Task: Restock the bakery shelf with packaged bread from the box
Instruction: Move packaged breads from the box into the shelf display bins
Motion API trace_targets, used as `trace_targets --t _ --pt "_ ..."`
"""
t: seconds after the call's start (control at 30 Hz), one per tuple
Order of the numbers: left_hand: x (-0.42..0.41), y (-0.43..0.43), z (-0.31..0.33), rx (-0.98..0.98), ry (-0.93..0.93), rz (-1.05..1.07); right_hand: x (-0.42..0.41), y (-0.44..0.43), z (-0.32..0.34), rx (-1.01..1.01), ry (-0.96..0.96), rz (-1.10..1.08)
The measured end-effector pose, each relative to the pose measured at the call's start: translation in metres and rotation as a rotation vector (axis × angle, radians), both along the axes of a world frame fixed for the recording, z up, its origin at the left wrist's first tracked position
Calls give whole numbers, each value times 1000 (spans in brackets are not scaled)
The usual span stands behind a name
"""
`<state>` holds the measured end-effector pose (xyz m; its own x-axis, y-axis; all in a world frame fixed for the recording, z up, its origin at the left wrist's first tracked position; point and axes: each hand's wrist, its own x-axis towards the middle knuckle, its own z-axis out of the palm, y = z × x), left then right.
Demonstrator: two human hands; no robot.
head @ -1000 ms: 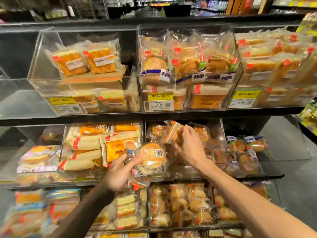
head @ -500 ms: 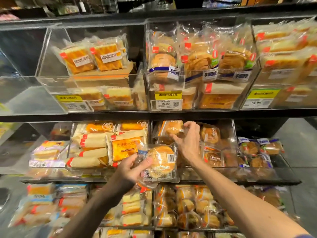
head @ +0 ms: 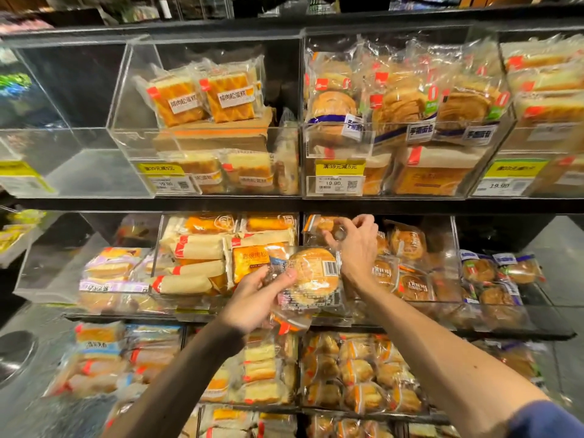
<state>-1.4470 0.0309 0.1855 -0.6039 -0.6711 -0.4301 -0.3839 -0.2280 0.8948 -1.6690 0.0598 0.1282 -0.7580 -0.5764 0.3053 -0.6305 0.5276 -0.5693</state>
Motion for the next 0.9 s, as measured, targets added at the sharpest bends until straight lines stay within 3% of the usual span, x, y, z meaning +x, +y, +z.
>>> trace_targets --t 0.1,0.2,0.27,0.37,0.43,0.57,0.9 --pt "7 -4 1 9 88 -25 -5 18 10 30 -75 109" --pt "4 1 8 -125 195 -26 -1 51 32 -40 -266 39" --pt "-3 5 11 -379 203 -32 8 75 55 -43 -570 45" --pt "-12 13 10 -785 232 -149 17 107 86 67 -1239 266" --pt "-18 18 7 -968 309 -238 19 124 97 76 -1401 335" --pt "-30 22 -2 -1178 445 -378 18 153 102 -96 -1456 352" --pt "-65 39 -9 -1001 488 -550 3 218 80 -282 -1384 272"
